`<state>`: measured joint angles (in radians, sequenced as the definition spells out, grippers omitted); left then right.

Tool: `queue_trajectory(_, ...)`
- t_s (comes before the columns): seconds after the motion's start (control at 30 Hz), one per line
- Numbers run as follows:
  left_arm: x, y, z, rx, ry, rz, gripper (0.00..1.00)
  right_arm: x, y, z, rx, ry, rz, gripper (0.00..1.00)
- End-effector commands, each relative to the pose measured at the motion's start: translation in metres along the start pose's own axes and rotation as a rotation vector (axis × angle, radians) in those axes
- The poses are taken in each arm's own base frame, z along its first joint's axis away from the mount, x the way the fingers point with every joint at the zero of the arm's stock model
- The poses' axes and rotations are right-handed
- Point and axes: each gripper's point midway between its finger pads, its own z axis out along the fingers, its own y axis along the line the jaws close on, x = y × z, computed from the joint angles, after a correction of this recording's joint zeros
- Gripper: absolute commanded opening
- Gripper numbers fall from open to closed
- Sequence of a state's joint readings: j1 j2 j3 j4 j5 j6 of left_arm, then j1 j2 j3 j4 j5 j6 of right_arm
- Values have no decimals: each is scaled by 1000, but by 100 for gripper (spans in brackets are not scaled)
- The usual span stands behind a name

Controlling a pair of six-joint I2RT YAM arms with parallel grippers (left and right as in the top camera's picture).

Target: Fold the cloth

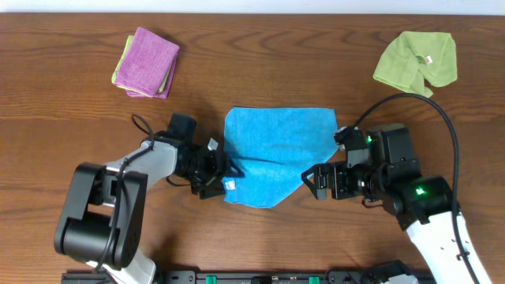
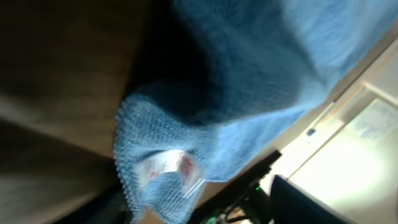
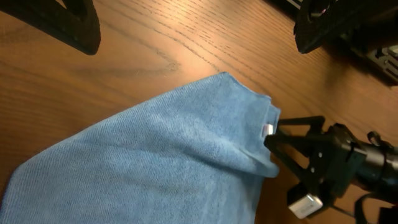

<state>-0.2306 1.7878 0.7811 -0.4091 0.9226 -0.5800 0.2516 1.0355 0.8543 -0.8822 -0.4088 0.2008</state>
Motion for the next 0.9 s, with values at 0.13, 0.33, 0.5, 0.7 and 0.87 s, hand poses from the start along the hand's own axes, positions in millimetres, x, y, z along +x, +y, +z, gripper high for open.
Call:
queue_trajectory(0.13,5,42,30,-148,25,-13,15,1,-1,-1,-6,-6,-6,99)
queue_trajectory(0.33,5,39,38,-166,15,43,6,1,-1,-1,-6,-6,-6,99)
queue_trajectory(0.5,-7,19,26,-92,-9,54,6,1,-15,-2,74,-13,38,99)
queue_trajectory(0.7,-45,-34,-47,11,-206,103,6,11,-21,-3,109,25,60,99)
queue_trajectory(0.87,-72,-57,-135,-33,-468,145,6,22,-25,-1,120,63,71,99)
